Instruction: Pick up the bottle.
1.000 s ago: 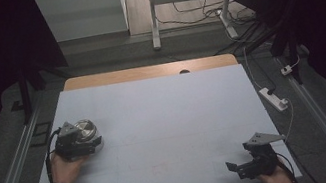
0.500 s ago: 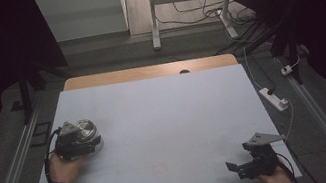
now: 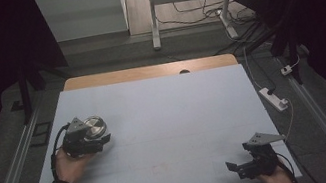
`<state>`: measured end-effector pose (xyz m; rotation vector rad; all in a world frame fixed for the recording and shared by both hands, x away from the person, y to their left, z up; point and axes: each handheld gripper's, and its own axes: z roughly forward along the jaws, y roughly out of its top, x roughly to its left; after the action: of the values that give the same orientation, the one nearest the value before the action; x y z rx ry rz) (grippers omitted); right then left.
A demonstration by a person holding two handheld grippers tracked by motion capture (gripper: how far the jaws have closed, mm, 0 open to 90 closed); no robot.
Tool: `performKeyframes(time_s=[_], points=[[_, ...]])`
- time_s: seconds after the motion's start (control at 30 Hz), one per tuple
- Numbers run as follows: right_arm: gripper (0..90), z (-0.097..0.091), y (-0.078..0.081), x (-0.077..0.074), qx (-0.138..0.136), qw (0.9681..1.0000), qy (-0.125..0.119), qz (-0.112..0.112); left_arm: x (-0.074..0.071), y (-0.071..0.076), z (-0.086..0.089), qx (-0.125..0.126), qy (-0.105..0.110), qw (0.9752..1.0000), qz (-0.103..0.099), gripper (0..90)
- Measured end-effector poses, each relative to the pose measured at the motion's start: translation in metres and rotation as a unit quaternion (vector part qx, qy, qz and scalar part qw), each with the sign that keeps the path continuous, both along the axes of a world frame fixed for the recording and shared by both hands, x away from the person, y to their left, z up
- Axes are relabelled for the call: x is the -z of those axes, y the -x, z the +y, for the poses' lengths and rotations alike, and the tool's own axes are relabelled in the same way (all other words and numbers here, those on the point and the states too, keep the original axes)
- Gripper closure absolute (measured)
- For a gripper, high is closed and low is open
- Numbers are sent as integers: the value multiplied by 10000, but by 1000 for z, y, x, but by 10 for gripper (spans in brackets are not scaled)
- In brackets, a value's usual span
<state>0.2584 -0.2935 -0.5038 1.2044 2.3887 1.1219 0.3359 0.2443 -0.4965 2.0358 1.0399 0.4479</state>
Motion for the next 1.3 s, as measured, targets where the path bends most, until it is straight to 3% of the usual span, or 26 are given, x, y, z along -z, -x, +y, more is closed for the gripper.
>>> performKeyframes(time_s=[0.43, 0.9, 1.3], points=[[11, -1, 0, 0, 11, 10000, -17, 2, -13, -8, -50, 735, -31, 9973, -6, 150], [11, -1, 1, 0, -3, 10000, -24, -22, -20, -16, -96, 1218, 12, 9925, 28, 150], [11, 0, 1, 0, -23, 10000, 9, -40, -24, -10, -124, 1604, -14, 9870, 50, 150]])
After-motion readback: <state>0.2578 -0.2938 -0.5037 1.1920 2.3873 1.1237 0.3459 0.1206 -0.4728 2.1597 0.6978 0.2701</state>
